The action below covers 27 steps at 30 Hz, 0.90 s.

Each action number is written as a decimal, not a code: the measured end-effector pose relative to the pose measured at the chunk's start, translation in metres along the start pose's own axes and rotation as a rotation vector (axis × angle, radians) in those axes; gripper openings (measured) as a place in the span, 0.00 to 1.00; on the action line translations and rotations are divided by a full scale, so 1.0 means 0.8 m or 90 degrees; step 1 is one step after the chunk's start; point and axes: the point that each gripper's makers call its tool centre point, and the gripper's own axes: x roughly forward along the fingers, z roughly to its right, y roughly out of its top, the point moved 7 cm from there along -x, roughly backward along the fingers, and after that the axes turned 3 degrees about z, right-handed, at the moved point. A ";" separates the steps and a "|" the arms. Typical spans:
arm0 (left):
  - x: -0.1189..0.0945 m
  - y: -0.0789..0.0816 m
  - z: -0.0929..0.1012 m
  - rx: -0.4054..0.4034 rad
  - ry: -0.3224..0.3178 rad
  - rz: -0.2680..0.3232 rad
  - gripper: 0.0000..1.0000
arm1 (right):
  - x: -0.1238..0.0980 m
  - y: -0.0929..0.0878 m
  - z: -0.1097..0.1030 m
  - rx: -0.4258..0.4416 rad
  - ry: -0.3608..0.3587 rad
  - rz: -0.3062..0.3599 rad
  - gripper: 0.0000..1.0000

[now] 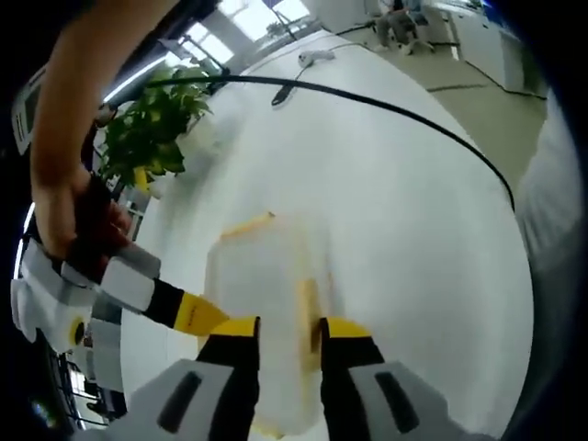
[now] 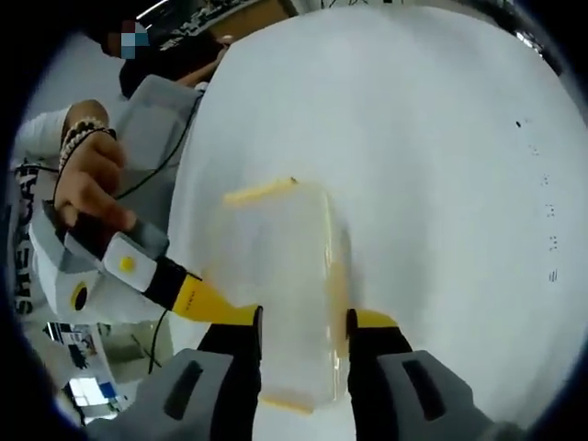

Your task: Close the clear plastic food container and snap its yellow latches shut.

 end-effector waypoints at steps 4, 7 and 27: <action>0.000 0.000 -0.001 -0.010 0.003 0.000 0.19 | 0.000 0.001 -0.008 0.006 -0.041 0.009 0.34; 0.000 -0.002 -0.002 -0.006 0.003 0.008 0.19 | 0.001 0.004 -0.010 0.005 -0.069 -0.007 0.34; 0.001 0.002 0.001 -0.147 0.022 0.018 0.26 | -0.004 0.001 -0.023 -0.032 -0.211 -0.002 0.34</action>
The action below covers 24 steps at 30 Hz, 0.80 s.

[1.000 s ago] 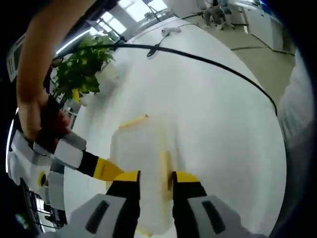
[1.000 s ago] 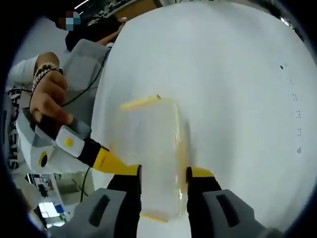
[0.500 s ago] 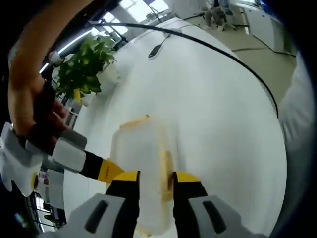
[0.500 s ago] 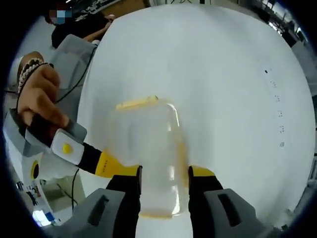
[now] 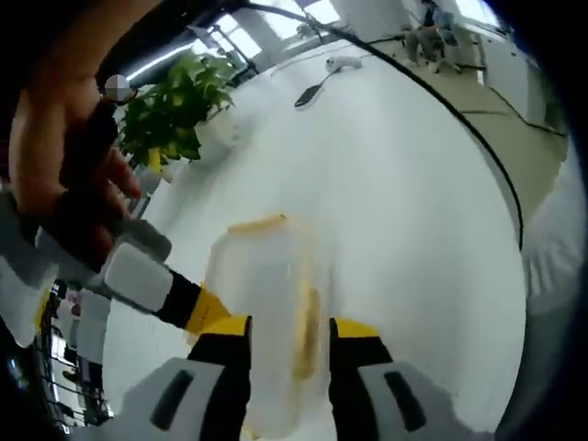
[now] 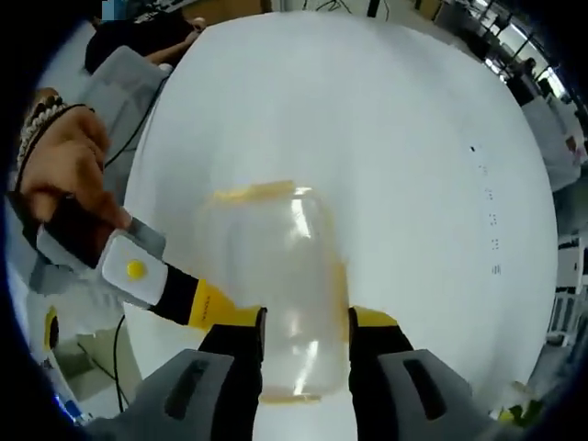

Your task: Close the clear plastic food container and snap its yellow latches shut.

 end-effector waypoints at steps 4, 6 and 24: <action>-0.001 -0.001 -0.007 -0.046 0.014 0.010 0.21 | -0.002 -0.008 -0.002 0.024 -0.024 0.046 0.33; -0.001 -0.001 -0.006 -0.063 0.014 0.021 0.22 | -0.002 -0.012 -0.005 0.044 -0.034 0.067 0.31; -0.042 -0.014 -0.042 -0.352 0.079 0.206 0.52 | -0.054 -0.069 -0.001 0.252 -0.231 0.390 0.57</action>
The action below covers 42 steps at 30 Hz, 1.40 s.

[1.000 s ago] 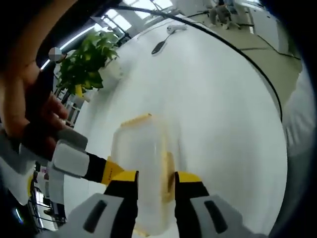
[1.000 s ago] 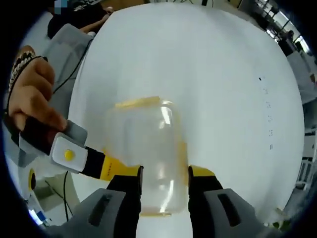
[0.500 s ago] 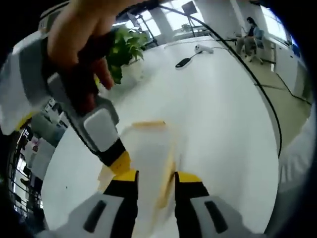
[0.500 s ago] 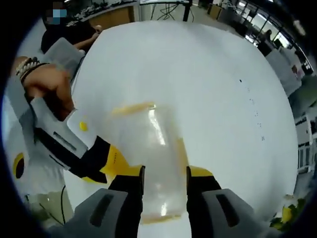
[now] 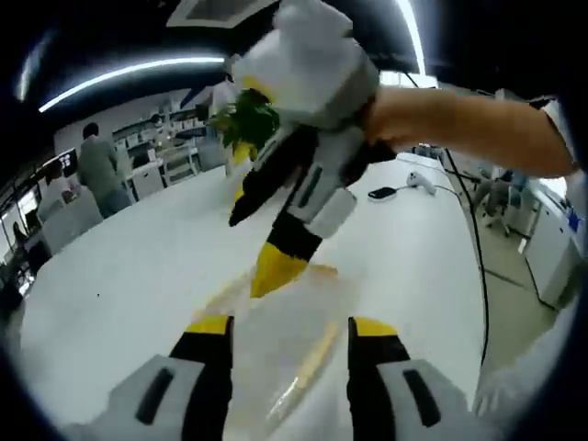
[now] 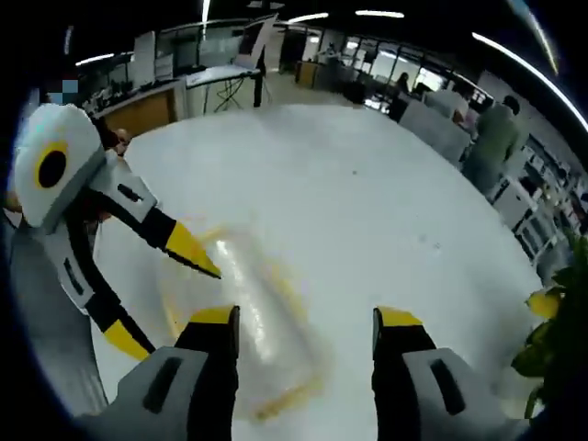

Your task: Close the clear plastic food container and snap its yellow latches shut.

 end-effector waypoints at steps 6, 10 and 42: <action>-0.022 -0.004 -0.025 -0.018 0.058 0.060 0.94 | -0.034 -0.014 -0.009 0.021 0.010 0.079 0.58; -0.025 -0.025 -0.032 -0.026 0.076 0.030 0.95 | -0.037 -0.040 -0.027 0.012 0.031 0.085 0.68; 0.007 -0.097 -0.030 -0.017 0.030 -0.155 0.60 | 0.010 -0.121 -0.057 0.076 0.001 0.051 0.66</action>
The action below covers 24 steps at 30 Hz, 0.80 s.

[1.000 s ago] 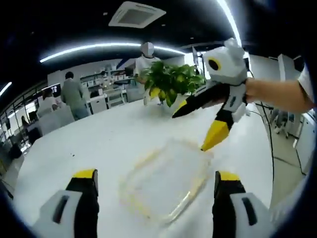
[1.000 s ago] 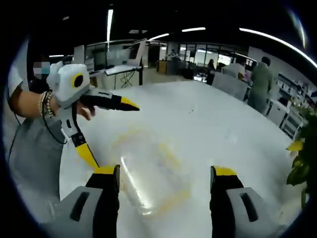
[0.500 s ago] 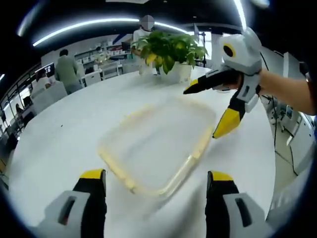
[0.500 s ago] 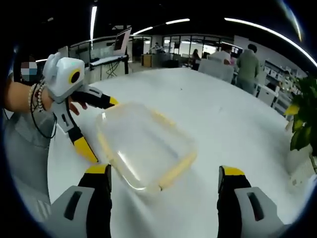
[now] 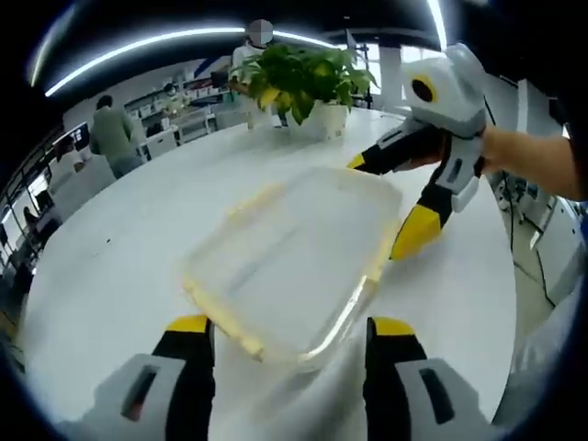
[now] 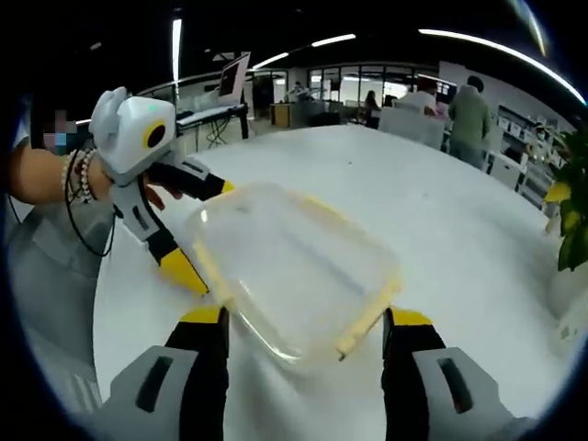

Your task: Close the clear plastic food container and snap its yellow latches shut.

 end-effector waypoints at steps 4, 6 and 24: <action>0.000 -0.001 -0.004 -0.003 0.002 -0.002 0.57 | 0.001 0.001 0.003 0.006 -0.001 -0.004 0.64; 0.000 -0.003 -0.007 0.000 0.009 -0.010 0.57 | 0.004 0.004 0.000 0.006 -0.001 -0.008 0.64; -0.041 -0.043 -0.095 0.016 0.020 -0.073 0.56 | 0.076 0.052 -0.041 -0.005 0.038 0.005 0.60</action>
